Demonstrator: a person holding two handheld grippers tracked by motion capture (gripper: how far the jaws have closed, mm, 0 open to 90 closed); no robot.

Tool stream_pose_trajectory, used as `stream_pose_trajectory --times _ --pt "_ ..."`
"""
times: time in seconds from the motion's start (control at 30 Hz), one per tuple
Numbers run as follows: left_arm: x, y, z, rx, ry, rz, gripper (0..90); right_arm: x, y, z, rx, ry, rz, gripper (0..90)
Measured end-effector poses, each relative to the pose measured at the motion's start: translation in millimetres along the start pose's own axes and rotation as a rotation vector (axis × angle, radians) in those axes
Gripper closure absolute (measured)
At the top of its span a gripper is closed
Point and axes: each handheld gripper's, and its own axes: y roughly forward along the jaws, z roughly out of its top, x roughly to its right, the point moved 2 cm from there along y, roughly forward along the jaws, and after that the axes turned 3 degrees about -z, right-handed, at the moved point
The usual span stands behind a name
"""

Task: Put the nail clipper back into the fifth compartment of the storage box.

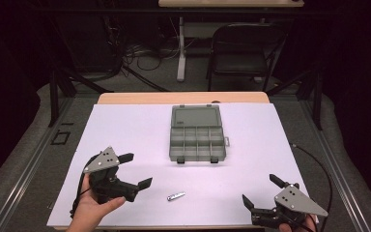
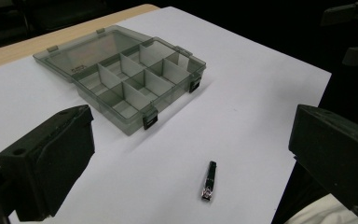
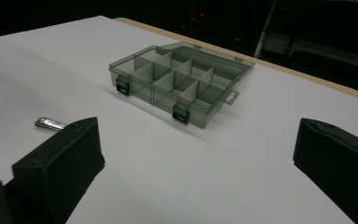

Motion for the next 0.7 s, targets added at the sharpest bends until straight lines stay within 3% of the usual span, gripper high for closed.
stream_pose_trajectory --times 0.53,0.7 --pt "2.8 16.3 3.9 -0.107 0.027 -0.001 1.6 -0.2 0.6 -0.7 -0.006 -0.002 -0.006 1.6" --pt "4.6 21.8 4.4 -0.137 0.035 -0.016 6.2 -0.6 1.5 -1.0 -0.001 -0.003 -0.003 1.8"
